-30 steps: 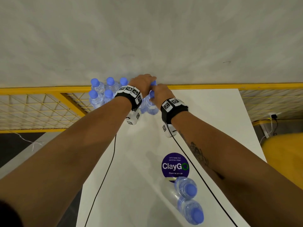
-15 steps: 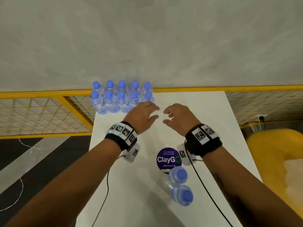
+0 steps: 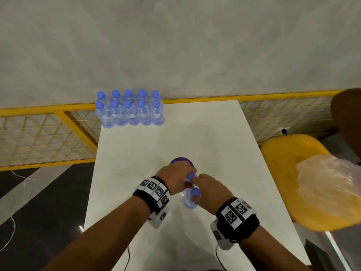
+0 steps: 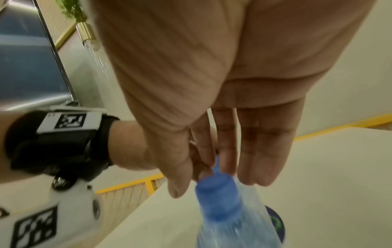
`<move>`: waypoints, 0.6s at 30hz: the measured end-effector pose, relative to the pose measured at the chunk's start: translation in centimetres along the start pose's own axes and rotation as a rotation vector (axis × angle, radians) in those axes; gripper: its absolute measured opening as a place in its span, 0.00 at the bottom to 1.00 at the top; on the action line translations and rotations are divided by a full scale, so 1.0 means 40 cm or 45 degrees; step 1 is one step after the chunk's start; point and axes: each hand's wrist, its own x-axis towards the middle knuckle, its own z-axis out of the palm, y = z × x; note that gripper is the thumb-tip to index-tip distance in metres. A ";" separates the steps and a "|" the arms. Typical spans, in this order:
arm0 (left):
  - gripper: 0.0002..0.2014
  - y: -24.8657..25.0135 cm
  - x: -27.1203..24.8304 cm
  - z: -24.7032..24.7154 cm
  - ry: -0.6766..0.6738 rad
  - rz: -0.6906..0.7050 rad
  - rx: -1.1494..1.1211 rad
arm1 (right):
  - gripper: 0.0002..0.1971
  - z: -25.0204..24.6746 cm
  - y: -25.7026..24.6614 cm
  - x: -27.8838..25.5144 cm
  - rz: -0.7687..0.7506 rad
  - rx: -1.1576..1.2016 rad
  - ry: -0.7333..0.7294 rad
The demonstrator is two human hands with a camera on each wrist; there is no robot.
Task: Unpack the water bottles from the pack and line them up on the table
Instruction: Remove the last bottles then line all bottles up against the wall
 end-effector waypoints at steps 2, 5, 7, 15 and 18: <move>0.19 0.004 0.003 0.026 0.026 -0.018 0.048 | 0.19 0.046 0.016 -0.015 0.026 0.005 0.008; 0.20 0.007 0.006 0.041 0.048 -0.046 0.097 | 0.21 0.080 0.030 -0.022 0.016 -0.031 0.026; 0.21 0.007 0.008 0.041 0.056 -0.050 0.102 | 0.20 0.084 0.036 -0.021 0.007 -0.049 0.059; 0.14 -0.002 0.050 -0.011 0.100 -0.097 0.127 | 0.13 0.088 0.052 -0.007 -0.055 -0.037 0.074; 0.15 -0.038 0.115 -0.107 0.167 -0.112 0.124 | 0.12 0.092 0.060 0.002 -0.083 -0.008 0.063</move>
